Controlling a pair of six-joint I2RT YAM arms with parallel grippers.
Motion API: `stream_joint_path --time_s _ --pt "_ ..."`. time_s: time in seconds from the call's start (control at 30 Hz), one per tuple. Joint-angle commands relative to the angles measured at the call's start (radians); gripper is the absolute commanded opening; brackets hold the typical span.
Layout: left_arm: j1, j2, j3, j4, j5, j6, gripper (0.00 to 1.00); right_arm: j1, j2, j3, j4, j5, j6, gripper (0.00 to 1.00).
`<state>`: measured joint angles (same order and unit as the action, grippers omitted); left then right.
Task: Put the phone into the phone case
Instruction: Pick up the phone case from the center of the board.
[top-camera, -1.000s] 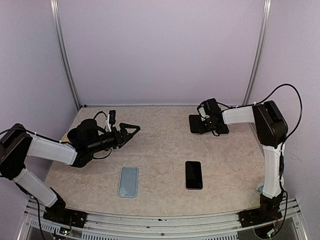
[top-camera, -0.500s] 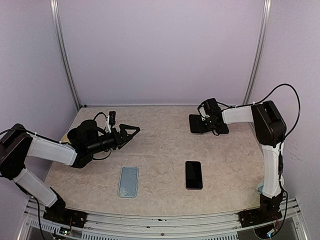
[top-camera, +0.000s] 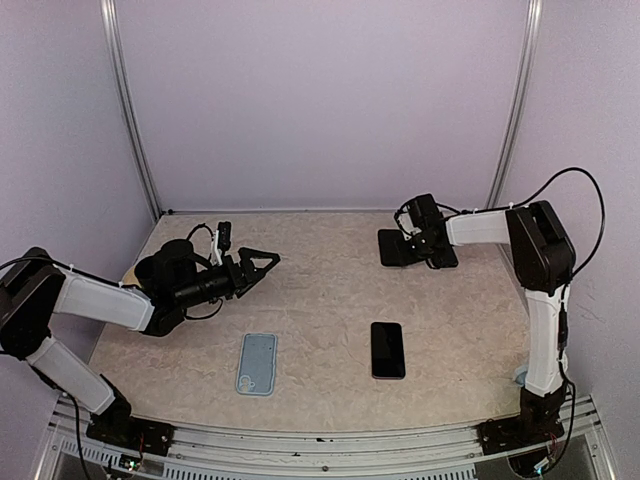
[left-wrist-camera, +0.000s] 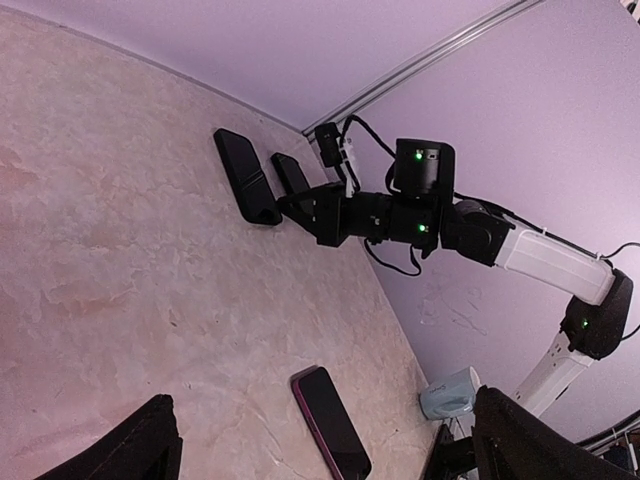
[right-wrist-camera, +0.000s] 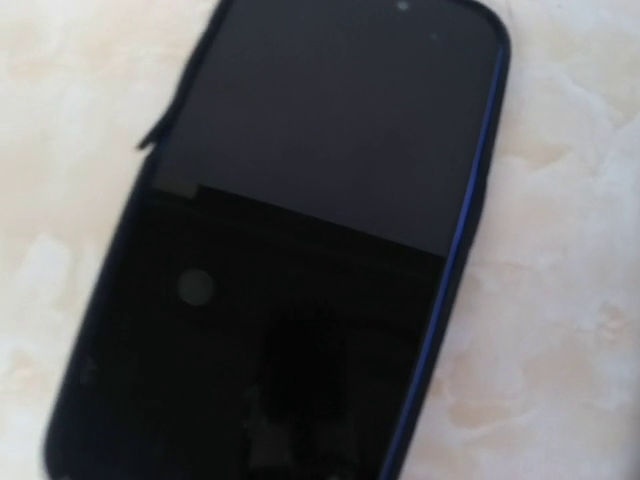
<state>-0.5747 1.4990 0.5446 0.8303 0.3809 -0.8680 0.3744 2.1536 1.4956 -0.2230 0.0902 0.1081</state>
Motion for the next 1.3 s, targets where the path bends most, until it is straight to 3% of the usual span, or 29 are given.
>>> stream_joint_path --time_s 0.0,0.1,0.3,0.47,0.9,0.97,1.27 --pt "-0.004 -0.015 -0.005 0.022 -0.005 0.003 0.99 -0.009 -0.130 -0.009 -0.020 -0.043 -0.025 0.00" --pt "-0.004 -0.019 -0.006 0.018 -0.010 0.004 0.99 -0.007 -0.187 -0.017 -0.028 -0.064 -0.033 0.00" --pt "-0.005 -0.029 -0.006 -0.018 -0.021 0.007 0.99 0.020 -0.273 -0.072 -0.041 -0.136 -0.052 0.29" --pt "-0.008 -0.058 -0.010 -0.086 -0.042 0.030 0.99 0.082 -0.319 -0.122 -0.054 -0.146 -0.097 0.48" --pt "-0.026 -0.153 -0.052 -0.297 -0.121 0.100 0.99 0.204 -0.440 -0.274 -0.076 -0.239 -0.197 0.80" --pt "-0.035 -0.167 -0.056 -0.333 -0.144 0.117 0.99 0.220 -0.452 -0.297 -0.086 -0.238 -0.172 0.98" --pt "-0.060 -0.192 -0.092 -0.438 -0.198 0.143 0.99 0.294 -0.513 -0.399 -0.077 -0.161 -0.058 1.00"
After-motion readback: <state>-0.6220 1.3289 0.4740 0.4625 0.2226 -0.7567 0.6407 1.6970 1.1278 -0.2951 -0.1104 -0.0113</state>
